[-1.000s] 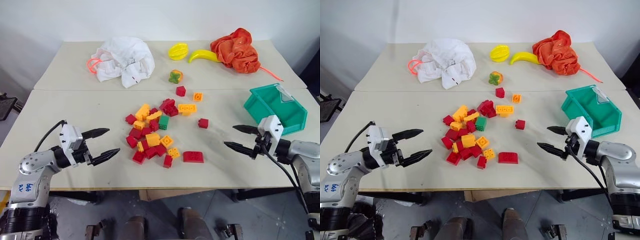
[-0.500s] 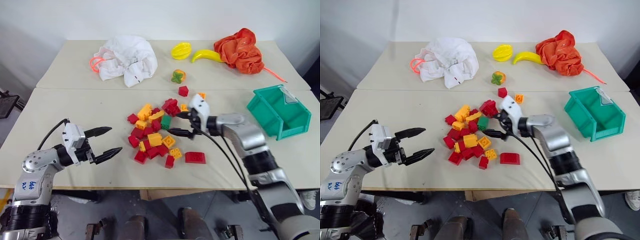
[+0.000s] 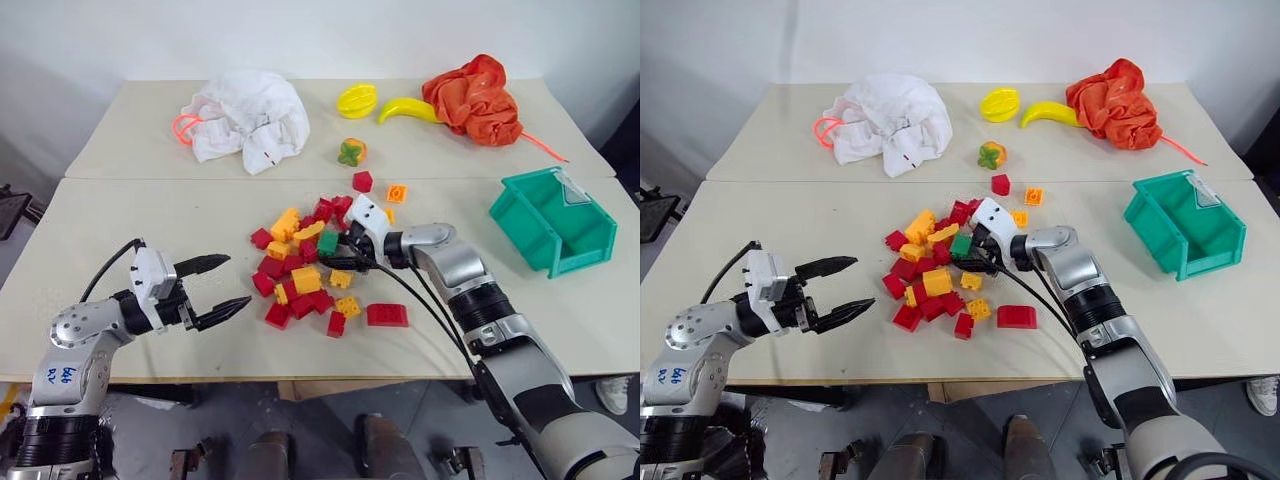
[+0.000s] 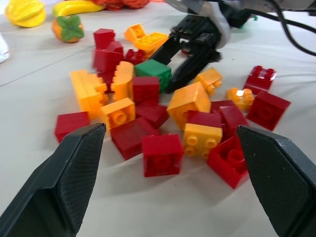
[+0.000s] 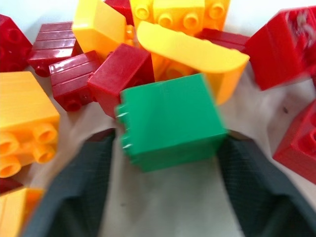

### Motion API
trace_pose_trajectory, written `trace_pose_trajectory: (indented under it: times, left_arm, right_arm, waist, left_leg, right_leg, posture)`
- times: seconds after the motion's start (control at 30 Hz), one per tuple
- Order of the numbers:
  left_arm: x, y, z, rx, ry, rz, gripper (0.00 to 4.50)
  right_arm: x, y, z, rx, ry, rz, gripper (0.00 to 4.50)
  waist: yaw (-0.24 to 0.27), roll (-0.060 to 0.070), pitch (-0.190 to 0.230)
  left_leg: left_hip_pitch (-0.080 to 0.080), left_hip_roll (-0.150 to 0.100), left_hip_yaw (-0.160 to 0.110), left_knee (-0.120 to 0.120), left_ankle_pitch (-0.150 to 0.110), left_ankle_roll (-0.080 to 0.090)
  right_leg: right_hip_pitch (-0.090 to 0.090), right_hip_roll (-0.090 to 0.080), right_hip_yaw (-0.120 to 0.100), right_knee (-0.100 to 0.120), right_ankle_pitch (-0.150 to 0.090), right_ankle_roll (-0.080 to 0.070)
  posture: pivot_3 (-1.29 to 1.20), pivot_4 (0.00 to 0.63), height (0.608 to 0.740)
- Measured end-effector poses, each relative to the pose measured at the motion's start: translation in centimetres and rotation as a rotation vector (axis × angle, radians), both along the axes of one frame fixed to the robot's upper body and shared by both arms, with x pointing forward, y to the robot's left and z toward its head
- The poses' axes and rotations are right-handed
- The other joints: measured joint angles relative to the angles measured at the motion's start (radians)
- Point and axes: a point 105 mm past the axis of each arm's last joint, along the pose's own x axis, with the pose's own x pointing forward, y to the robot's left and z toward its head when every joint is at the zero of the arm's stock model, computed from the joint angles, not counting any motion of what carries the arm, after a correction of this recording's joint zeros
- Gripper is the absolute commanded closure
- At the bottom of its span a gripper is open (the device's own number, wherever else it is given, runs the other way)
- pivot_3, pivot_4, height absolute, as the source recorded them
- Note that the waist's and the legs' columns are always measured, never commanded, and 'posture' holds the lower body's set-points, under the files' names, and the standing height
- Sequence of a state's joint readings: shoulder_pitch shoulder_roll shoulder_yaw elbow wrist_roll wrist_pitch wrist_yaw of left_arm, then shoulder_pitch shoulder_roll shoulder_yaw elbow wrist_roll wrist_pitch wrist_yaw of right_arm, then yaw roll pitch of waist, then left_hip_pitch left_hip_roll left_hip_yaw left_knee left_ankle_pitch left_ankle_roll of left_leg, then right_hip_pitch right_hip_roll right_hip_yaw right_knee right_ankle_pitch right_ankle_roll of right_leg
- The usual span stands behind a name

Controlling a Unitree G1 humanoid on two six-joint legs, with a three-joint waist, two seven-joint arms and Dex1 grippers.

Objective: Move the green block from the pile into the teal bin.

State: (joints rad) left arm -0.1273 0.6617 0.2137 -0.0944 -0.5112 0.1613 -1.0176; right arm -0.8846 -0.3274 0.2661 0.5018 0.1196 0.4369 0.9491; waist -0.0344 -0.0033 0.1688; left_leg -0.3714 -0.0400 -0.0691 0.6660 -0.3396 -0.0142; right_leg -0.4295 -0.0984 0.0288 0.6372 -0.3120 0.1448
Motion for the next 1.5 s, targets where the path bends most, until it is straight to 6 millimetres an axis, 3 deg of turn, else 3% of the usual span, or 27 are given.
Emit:
trace_pose_trajectory:
  times: [0.17, 0.27, 0.33, 0.37, 0.5, 0.6, 0.7, 0.77, 0.87, 0.97, 1.1, 1.23, 1.33, 1.4, 1.5]
  left_arm:
    - [0.2, -1.2, 0.4, -0.016, -0.014, -0.038, 0.00]
    - [0.6, -2.6, 1.0, -0.064, -0.026, -0.071, 0.00]
    - [0.9, -4.2, 1.7, -0.119, -0.049, -0.100, 0.00]
    - [0.9, -4.6, 1.9, -0.133, -0.056, -0.107, 0.00]
    - [1.5, -7.2, 3.4, -0.222, -0.091, -0.154, 0.00]
    - [1.8, -8.0, 3.7, -0.238, -0.096, -0.167, 0.00]
    - [2.2, -8.4, 3.6, -0.231, -0.087, -0.189, 0.00]
    - [2.5, -8.4, 3.4, -0.218, -0.081, -0.195, 0.00]
    - [3.2, -8.1, 3.0, -0.199, -0.072, -0.188, 0.00]
    - [3.5, -8.0, 3.3, -0.193, -0.091, -0.190, 0.00]
    - [3.4, -7.7, 3.1, -0.178, -0.088, -0.194, 0.00]
    - [3.3, -6.8, 2.7, -0.159, -0.074, -0.168, 0.00]
    - [3.6, -5.7, 3.0, -0.153, -0.089, -0.119, 0.00]
    - [3.9, -4.3, 3.3, -0.134, -0.106, -0.056, 0.00]
    - [4.1, -1.4, 2.5, -0.040, -0.130, 0.039, 0.00]
  right_arm:
    - [-0.6, -0.8, 1.0, 0.055, -0.065, 0.015, 2.37]
    - [-1.2, -3.4, 2.7, 0.122, -0.145, -0.015, 2.37]
    - [-1.5, -7.1, 4.4, 0.172, -0.216, -0.106, 2.37]
    - [-1.5, -8.0, 4.8, 0.182, -0.231, -0.135, 2.37]
    - [-2.1, -16.4, 7.9, 0.207, -0.372, -0.424, 2.37]
    - [-2.8, -24.2, 9.8, 0.144, -0.447, -0.716, 2.37]
    - [-3.3, -28.9, 10.7, 0.109, -0.476, -0.906, 2.37]
    - [-3.5, -31.1, 10.2, 0.083, -0.454, -0.995, 2.37]
    - [-3.2, -31.3, 8.8, 0.071, -0.397, -0.993, 2.37]
    - [-2.9, -31.2, 8.1, 0.071, -0.362, -0.994, 1.34]
    - [-2.6, -31.4, 8.7, 0.082, -0.384, -1.006, 0.04]
    - [-2.8, -31.1, 9.1, 0.070, -0.421, -0.959, 0.04]
    - [-3.8, -28.6, 9.3, 0.102, -0.444, -0.761, 0.04]
    - [-5.3, -25.7, 9.0, 0.129, -0.437, -0.567, 0.04]
    - [-7.7, -21.5, 7.0, 0.163, -0.400, -0.341, 0.04]
  waist:
    - [0.004, 0.000, 0.000]
    - [0.013, 0.000, 0.000]
    - [0.019, 0.000, 0.000]
    - [0.019, 0.000, 0.000]
    - [0.031, 0.000, 0.000]
    - [0.031, 0.000, 0.000]
    - [0.023, 0.000, 0.000]
    - [0.019, 0.000, 0.000]
    - [0.009, 0.000, 0.000]
    - [0.008, 0.000, 0.000]
    - [0.008, 0.000, 0.000]
    - [0.009, 0.000, 0.000]
    - [0.010, 0.000, 0.000]
    - [0.010, 0.000, 0.000]
    - [0.007, 0.000, 0.000]
  left_leg:
    - [0.000, -0.001, 0.000, 0.001, 0.000, 0.000]
    - [-0.001, -0.001, -0.002, 0.001, 0.000, 0.000]
    - [-0.001, -0.002, -0.002, 0.001, 0.000, 0.001]
    - [-0.001, -0.002, -0.002, 0.001, 0.000, 0.001]
    - [-0.001, -0.001, 0.001, 0.001, 0.000, 0.000]
    - [0.001, 0.000, 0.004, 0.001, 0.000, 0.001]
    - [0.003, 0.001, 0.008, 0.001, 0.000, 0.001]
    - [0.003, 0.001, 0.009, 0.001, 0.000, 0.001]
    - [0.003, 0.001, 0.009, 0.002, 0.000, 0.001]
    - [0.002, 0.001, 0.009, 0.002, 0.000, 0.001]
    - [0.002, 0.001, 0.008, 0.002, 0.000, 0.001]
    - [0.002, 0.001, 0.008, 0.002, 0.000, 0.001]
    - [0.002, 0.001, 0.007, 0.002, 0.000, 0.001]
    - [0.002, 0.002, 0.007, 0.002, 0.000, 0.001]
    - [0.002, 0.002, 0.006, 0.001, 0.000, 0.001]
  right_leg:
    - [0.000, 0.000, 0.000, 0.000, 0.000, 0.000]
    - [0.001, -0.001, -0.002, 0.000, 0.000, 0.000]
    - [0.002, -0.001, -0.002, -0.001, 0.000, 0.000]
    - [0.002, -0.001, -0.002, -0.001, 0.000, 0.000]
    - [0.001, 0.000, 0.000, -0.001, 0.000, 0.001]
    - [0.001, 0.001, 0.002, 0.000, 0.000, 0.001]
    - [0.001, 0.003, 0.004, 0.000, 0.000, 0.000]
    - [0.001, 0.003, 0.005, -0.001, 0.000, 0.000]
    - [0.001, 0.003, 0.006, 0.000, 0.000, 0.001]
    - [0.001, 0.002, 0.006, 0.000, 0.000, 0.001]
    - [0.001, 0.002, 0.005, 0.000, 0.000, 0.001]
    - [0.001, 0.002, 0.005, -0.001, 0.000, 0.001]
    - [0.001, 0.002, 0.005, -0.001, 0.001, 0.001]
    - [0.001, 0.002, 0.004, 0.000, 0.001, 0.001]
    - [0.002, 0.002, 0.004, 0.000, 0.001, 0.001]
  posture:
    - [0.00, 0.150, 0.740]
    - [0.00, 0.150, 0.740]
    - [0.00, 0.150, 0.740]
    - [0.00, 0.150, 0.740]
    - [0.00, 0.150, 0.740]
    - [0.00, 0.150, 0.740]
    - [0.00, 0.150, 0.740]
    - [0.00, 0.150, 0.740]
    - [0.00, 0.150, 0.740]
    - [0.00, 0.150, 0.740]
    - [0.00, 0.150, 0.740]
    - [0.00, 0.150, 0.740]
    - [0.00, 0.150, 0.740]
    - [0.00, 0.150, 0.740]
    - [0.00, 0.150, 0.740]
